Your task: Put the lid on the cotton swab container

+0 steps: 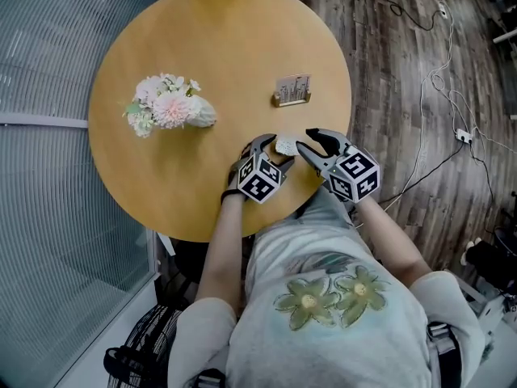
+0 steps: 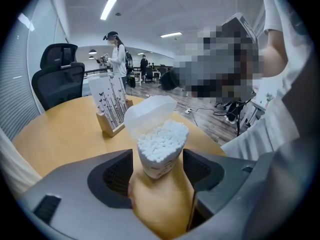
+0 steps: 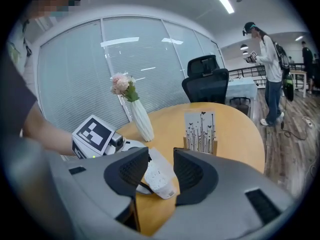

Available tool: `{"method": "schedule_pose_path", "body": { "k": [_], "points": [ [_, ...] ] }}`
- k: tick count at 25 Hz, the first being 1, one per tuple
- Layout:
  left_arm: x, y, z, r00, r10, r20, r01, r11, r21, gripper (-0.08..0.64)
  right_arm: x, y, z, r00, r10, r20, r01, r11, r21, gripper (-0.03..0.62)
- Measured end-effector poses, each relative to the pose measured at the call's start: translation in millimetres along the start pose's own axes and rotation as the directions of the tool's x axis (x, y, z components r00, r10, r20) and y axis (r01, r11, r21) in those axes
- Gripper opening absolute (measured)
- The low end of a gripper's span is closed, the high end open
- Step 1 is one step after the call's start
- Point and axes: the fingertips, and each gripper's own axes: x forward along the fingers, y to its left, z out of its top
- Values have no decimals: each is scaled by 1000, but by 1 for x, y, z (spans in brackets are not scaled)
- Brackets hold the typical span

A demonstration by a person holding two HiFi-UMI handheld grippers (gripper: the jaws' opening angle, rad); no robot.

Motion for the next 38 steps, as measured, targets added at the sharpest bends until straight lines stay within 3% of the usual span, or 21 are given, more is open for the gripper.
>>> {"method": "schedule_pose_path", "body": {
  "k": [6,13,38],
  "points": [
    [3,-3,-1,1000,-25,-19,26,999,31,272,8,-3,-7,998,42,-43,-41,999,27,164],
    [3,-3,-3,999,-34,-20,34,999,38,265,12,-7,-16,997,47,-64,-44,998,47,112],
    [2,-3,-3,999,-40,-24,41,998,42,262,10,-1,-20,997,30,-73,-30,1000,-2,112]
  ]
}}
